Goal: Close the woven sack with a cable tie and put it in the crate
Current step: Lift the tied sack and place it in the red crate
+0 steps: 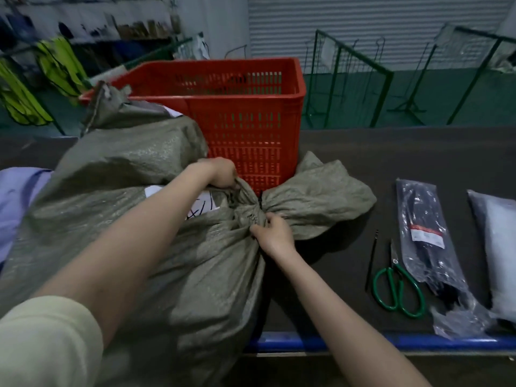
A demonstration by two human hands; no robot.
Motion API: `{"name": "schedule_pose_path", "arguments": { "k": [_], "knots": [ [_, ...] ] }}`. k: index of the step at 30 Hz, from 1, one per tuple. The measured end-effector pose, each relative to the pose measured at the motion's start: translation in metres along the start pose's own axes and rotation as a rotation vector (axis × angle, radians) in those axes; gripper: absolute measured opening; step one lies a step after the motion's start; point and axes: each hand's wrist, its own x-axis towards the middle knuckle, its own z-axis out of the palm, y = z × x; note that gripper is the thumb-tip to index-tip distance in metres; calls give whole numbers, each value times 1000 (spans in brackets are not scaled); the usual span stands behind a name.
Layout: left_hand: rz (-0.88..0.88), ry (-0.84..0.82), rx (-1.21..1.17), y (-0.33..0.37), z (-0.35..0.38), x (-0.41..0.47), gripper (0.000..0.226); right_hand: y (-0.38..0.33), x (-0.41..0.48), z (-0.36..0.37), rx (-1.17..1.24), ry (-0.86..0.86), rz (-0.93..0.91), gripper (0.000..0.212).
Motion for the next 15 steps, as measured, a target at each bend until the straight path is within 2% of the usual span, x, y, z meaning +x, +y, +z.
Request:
{"name": "schedule_pose_path", "arguments": {
  "k": [3,6,8,12,15],
  "knots": [
    [-39,112,-141,-28,-18,-9,42,-34,-4,2,28,130,-147,32],
    [-70,229,-286,-54,-34,-20,38,-65,-7,5,44,212,-331,9],
    [-83,335,-386,-68,-44,-26,33,-85,-9,4,54,245,-445,15],
    [-167,630,-591,-94,-63,-45,29,-133,-6,1,42,276,-685,12],
    [-247,795,-744,-109,-70,-57,17,-163,-2,-2,28,234,-852,12]
  ]
}}
